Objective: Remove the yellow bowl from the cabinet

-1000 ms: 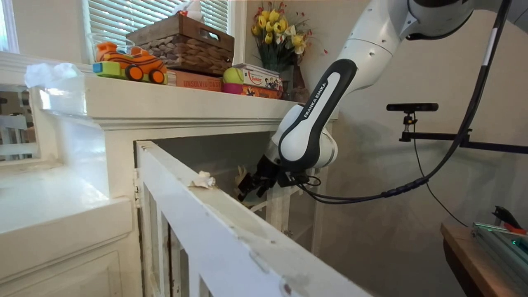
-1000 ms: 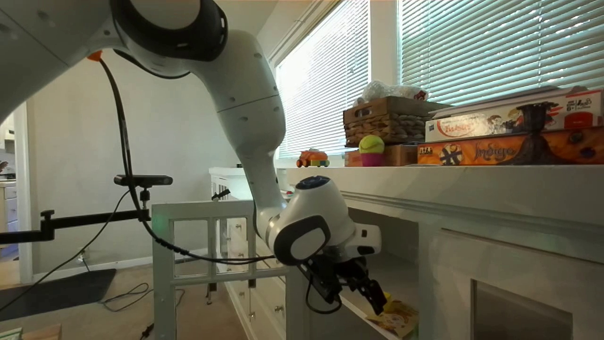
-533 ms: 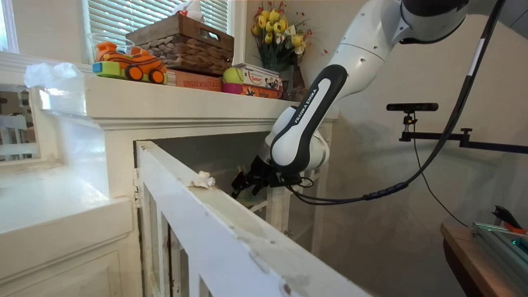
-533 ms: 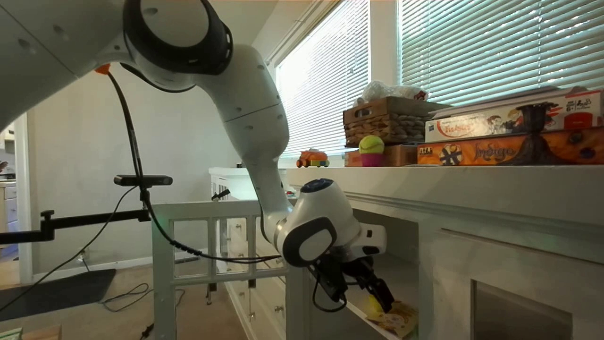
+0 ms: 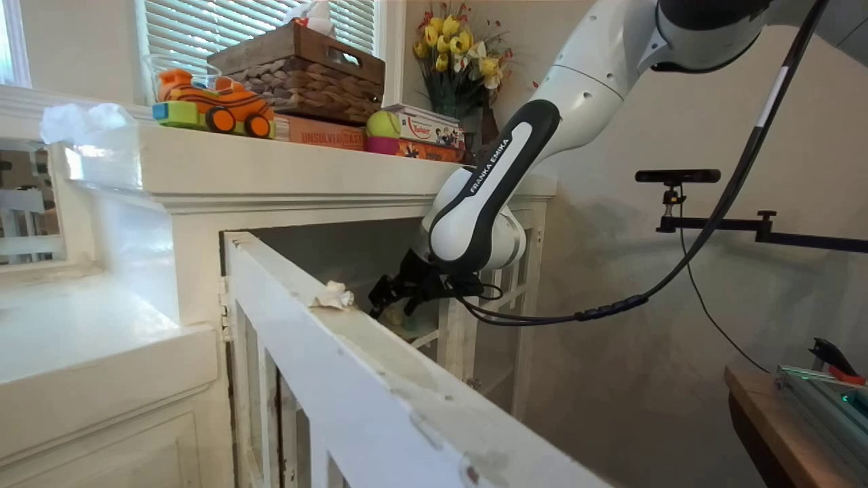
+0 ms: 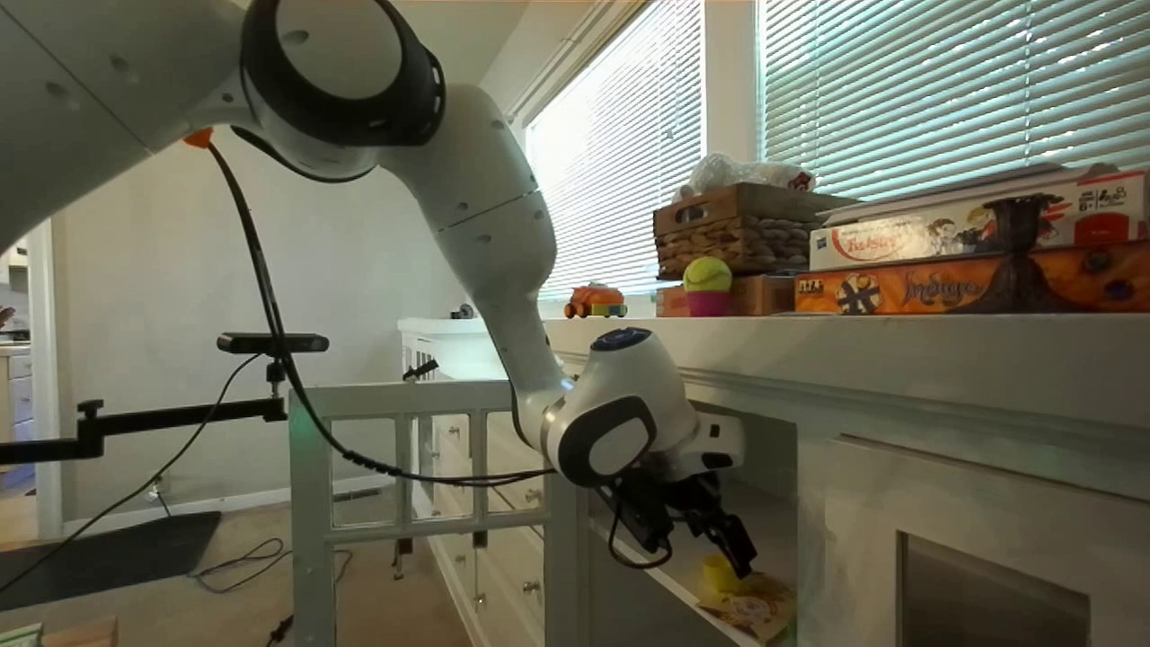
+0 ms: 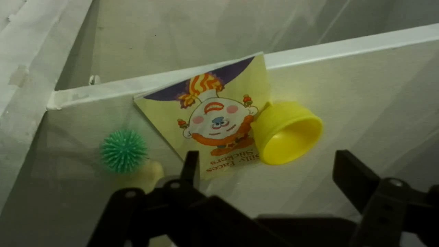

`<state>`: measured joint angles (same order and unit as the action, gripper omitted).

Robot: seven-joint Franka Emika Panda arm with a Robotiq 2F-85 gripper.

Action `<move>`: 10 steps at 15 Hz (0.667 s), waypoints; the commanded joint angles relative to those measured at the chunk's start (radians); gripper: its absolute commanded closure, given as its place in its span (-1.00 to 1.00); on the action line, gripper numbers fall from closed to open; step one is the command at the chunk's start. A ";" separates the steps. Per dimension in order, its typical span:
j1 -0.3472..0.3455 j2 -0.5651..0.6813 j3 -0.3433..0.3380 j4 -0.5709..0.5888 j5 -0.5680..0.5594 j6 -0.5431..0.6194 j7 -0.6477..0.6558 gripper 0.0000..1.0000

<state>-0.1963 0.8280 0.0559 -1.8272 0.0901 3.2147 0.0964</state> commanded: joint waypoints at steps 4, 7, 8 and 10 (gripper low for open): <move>0.019 0.036 -0.005 0.064 0.009 -0.074 -0.010 -1.00; 0.024 0.049 -0.005 0.079 0.005 -0.069 -0.015 -1.00; 0.026 0.054 -0.006 0.086 0.004 -0.072 -0.017 -1.00; 0.029 0.066 -0.007 0.104 0.000 -0.073 -0.022 -1.00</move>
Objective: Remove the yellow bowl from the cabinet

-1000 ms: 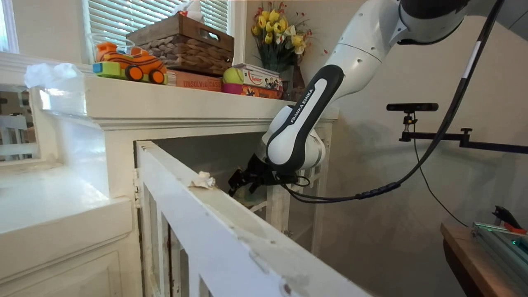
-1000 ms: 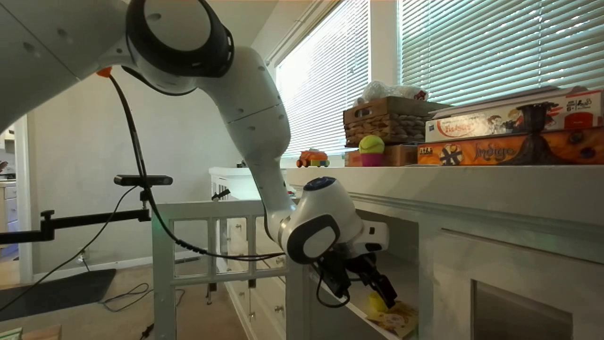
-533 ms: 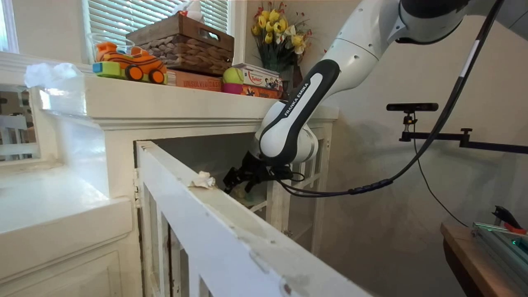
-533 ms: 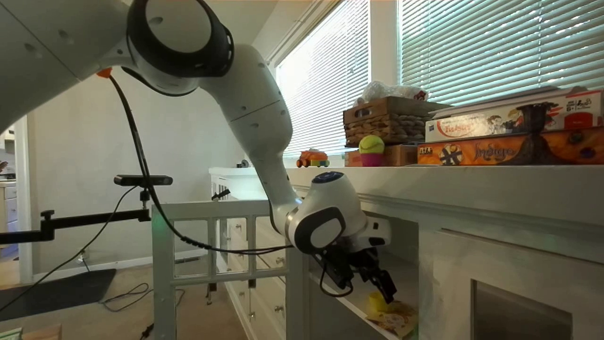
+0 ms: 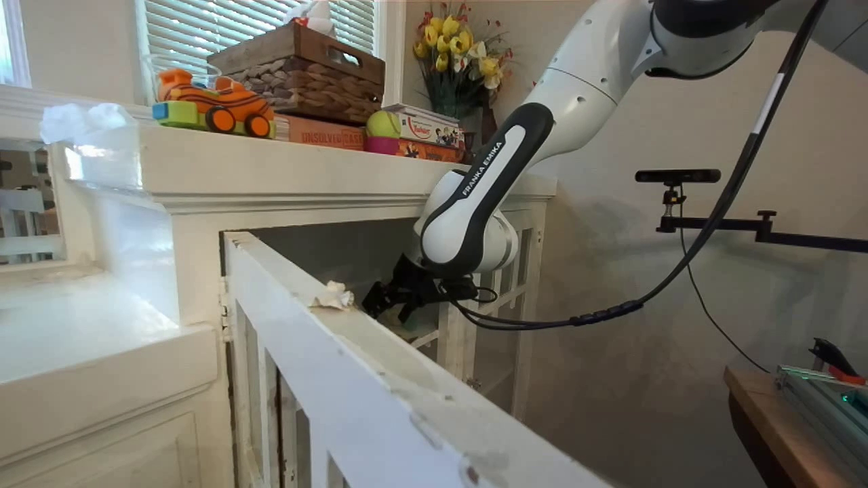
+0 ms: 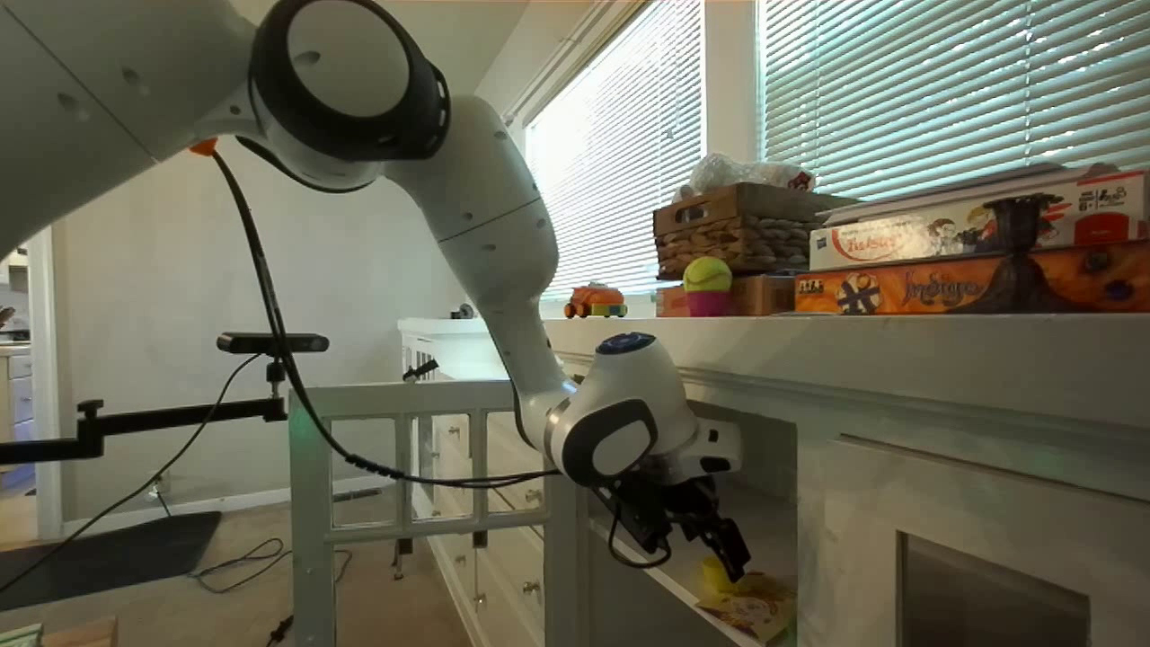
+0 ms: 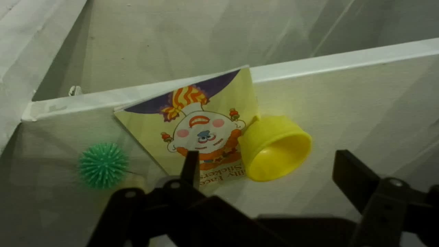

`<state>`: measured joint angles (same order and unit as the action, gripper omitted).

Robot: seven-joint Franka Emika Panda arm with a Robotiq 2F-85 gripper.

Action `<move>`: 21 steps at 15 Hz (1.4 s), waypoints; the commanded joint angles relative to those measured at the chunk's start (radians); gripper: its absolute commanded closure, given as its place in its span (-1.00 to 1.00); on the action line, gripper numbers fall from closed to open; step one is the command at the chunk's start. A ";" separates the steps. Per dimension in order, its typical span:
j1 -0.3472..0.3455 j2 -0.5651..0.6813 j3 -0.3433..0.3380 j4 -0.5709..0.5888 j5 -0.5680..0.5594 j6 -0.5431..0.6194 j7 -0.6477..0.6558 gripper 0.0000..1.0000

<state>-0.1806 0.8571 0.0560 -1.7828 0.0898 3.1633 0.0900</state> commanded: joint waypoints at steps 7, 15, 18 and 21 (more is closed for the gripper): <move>0.030 0.071 -0.016 0.113 -0.005 -0.038 -0.028 -1.00; 0.056 0.106 -0.039 0.158 -0.009 -0.056 -0.032 -1.00; 0.063 0.117 -0.047 0.172 -0.009 -0.057 -0.030 -1.00; 0.068 0.124 -0.054 0.182 -0.009 -0.058 -0.029 -1.00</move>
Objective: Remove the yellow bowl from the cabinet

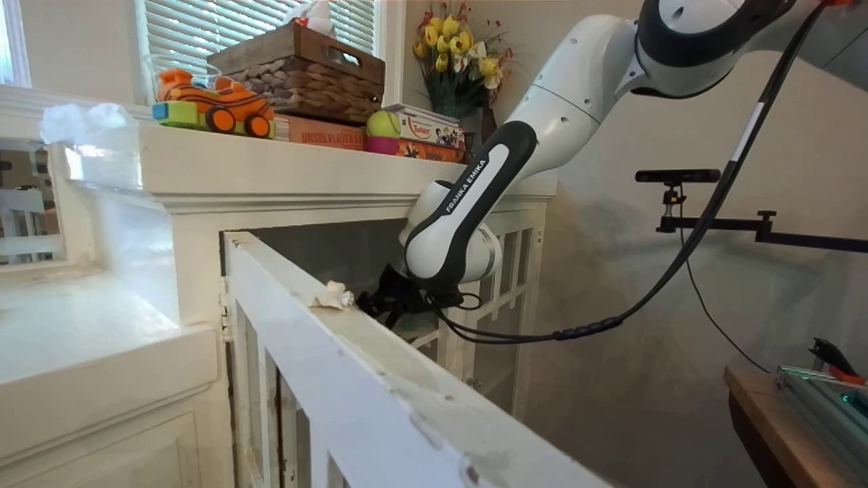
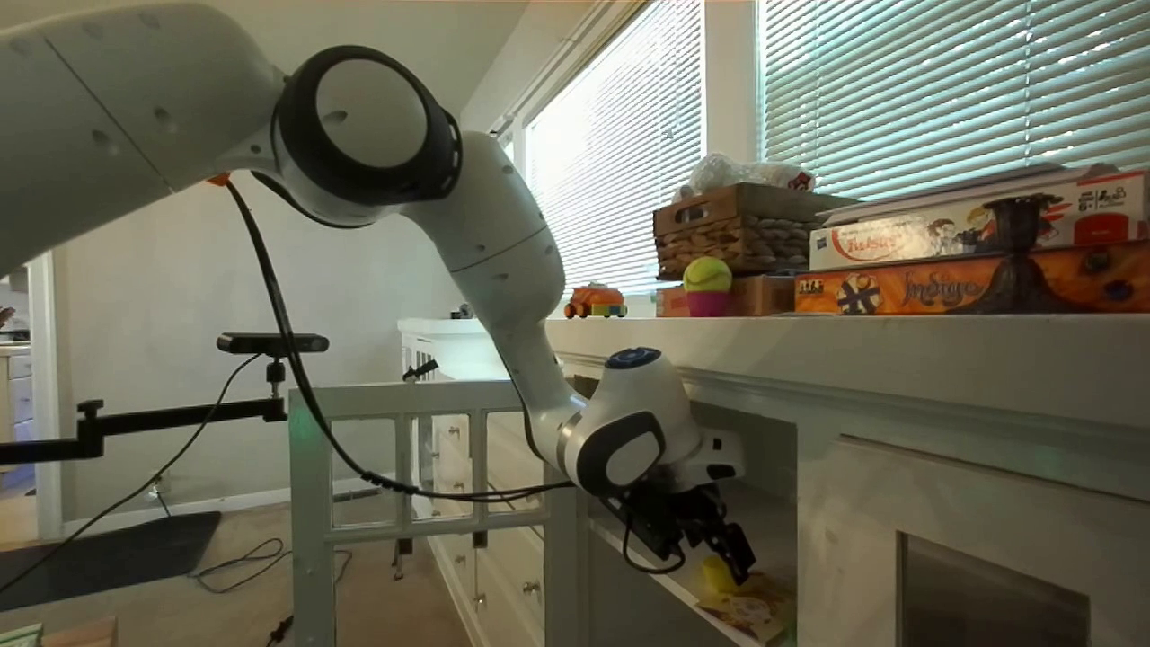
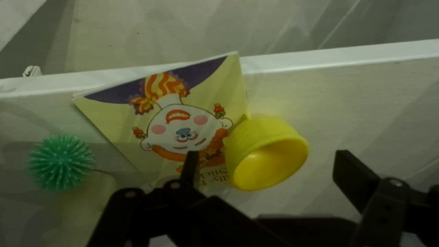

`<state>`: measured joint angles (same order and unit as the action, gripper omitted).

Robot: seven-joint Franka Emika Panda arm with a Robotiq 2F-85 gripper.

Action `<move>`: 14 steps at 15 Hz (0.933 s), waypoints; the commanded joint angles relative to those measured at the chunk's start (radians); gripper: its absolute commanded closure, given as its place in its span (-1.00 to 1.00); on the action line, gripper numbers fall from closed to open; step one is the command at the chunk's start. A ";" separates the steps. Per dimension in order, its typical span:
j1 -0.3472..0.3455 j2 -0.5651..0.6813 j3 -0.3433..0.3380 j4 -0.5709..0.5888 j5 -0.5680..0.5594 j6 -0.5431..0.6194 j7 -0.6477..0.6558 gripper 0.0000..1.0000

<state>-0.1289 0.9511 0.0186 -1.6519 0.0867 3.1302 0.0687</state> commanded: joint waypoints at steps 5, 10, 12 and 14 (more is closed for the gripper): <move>0.020 0.044 -0.022 0.069 -0.005 -0.028 -0.007 -1.00; 0.023 0.048 -0.030 0.076 -0.006 -0.032 -0.006 -1.00; 0.026 0.051 -0.035 0.082 -0.005 -0.034 -0.004 -1.00; 0.029 0.056 -0.042 0.089 -0.005 -0.036 -0.002 -1.00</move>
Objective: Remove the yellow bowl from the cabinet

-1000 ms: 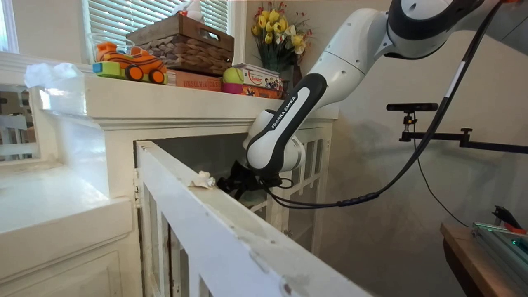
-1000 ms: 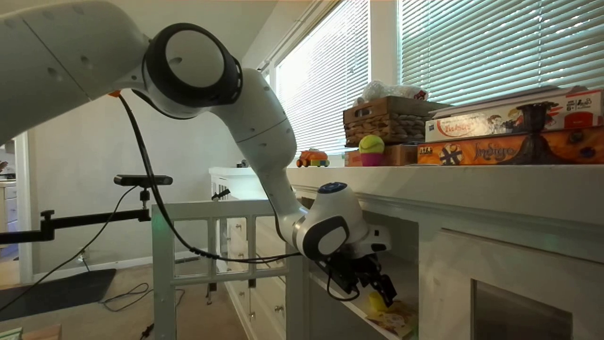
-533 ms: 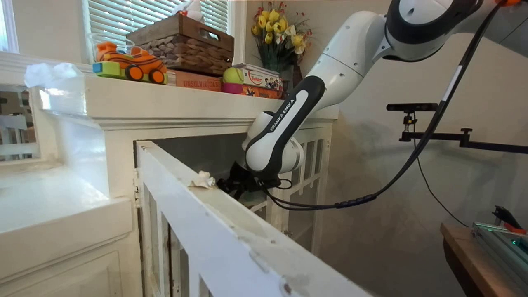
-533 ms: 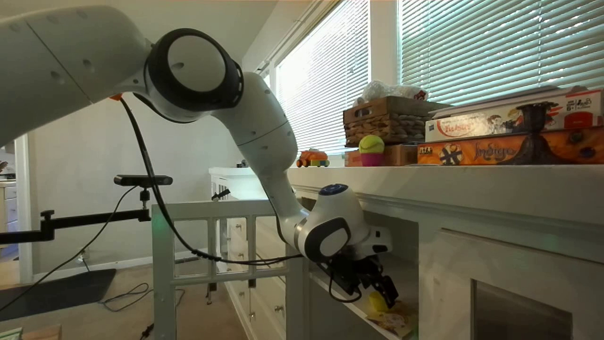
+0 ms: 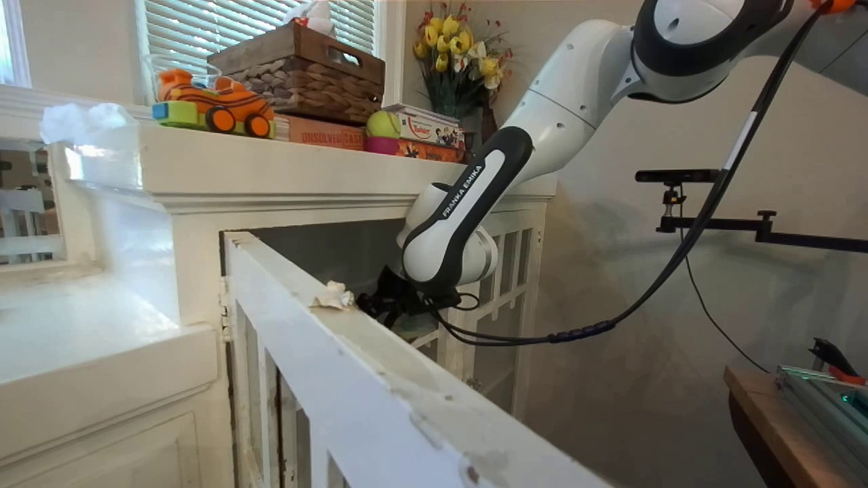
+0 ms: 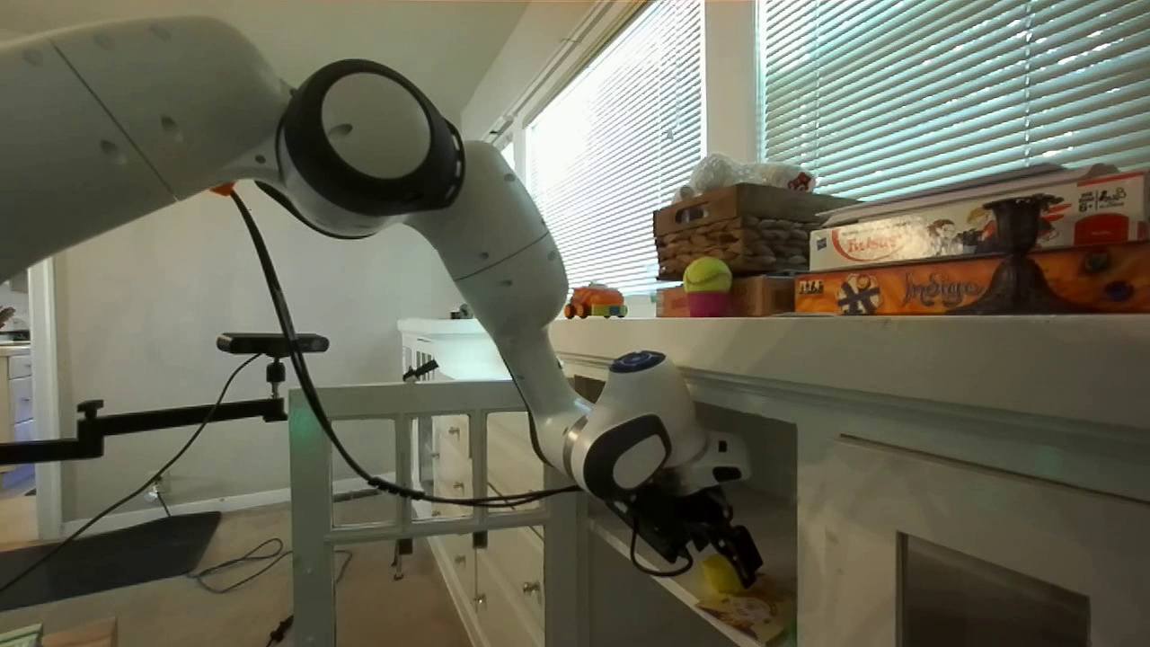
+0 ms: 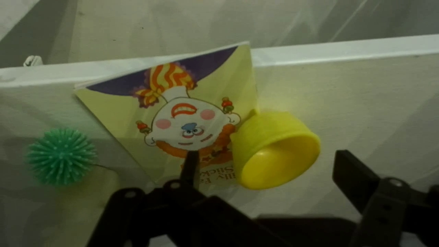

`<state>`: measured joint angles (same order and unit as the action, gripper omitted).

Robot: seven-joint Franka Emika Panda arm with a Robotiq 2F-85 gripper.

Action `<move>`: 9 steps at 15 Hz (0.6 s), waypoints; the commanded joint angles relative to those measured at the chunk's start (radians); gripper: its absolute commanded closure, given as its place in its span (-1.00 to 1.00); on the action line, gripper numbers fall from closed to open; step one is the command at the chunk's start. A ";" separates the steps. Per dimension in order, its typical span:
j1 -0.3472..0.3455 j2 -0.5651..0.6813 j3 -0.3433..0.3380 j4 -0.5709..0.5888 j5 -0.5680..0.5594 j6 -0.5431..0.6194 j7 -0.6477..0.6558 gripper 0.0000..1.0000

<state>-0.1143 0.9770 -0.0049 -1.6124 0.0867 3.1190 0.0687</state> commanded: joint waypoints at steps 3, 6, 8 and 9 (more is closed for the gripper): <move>0.014 0.036 -0.024 0.056 -0.004 -0.027 -0.002 -1.00; 0.015 0.038 -0.026 0.058 -0.005 -0.029 -0.002 -1.00; 0.014 0.040 -0.026 0.061 -0.005 -0.032 -0.003 -1.00; 0.013 0.041 -0.024 0.063 -0.005 -0.034 -0.003 -1.00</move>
<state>-0.1118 0.9907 -0.0196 -1.5958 0.0867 3.1116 0.0687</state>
